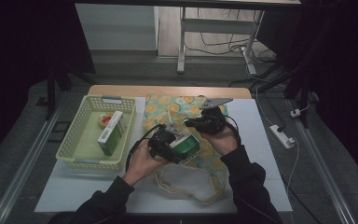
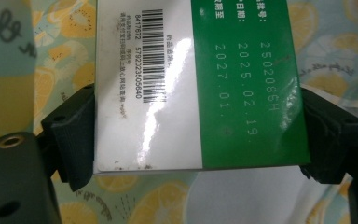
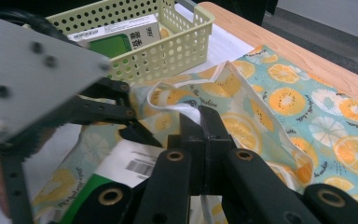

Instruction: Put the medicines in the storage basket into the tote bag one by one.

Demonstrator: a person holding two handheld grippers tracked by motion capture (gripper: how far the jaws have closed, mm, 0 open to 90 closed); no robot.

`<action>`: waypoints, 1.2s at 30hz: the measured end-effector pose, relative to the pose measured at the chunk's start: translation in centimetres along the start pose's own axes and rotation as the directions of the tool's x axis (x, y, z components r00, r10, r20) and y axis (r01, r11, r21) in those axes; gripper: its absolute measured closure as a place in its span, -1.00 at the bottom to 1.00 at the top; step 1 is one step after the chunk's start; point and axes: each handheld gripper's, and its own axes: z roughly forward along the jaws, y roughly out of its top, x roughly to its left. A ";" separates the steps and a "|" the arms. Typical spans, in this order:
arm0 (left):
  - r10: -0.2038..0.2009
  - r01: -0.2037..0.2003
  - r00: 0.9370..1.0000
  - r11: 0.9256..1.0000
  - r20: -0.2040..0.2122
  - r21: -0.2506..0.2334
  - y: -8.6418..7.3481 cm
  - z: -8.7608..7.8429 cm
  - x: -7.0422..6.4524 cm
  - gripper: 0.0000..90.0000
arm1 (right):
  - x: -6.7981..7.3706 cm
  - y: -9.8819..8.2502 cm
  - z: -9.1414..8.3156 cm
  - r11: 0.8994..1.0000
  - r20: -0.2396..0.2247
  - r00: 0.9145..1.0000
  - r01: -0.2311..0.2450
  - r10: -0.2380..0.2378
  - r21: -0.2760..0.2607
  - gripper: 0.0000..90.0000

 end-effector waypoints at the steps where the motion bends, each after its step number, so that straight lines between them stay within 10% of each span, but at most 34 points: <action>1: -0.001 0.001 1.000 1.000 -0.001 0.008 0.1 0.2 0.1 -0.67 | 0.0 0.0 0.1 1.000 -0.003 1.000 0.003 -0.003 0.000 0.99; 36: -0.157 0.151 0.972 0.987 -0.174 -0.046 0.6 3.0 5.1 -0.68 | -0.1 -0.4 0.8 0.999 -0.005 1.000 -0.005 0.006 0.033 0.99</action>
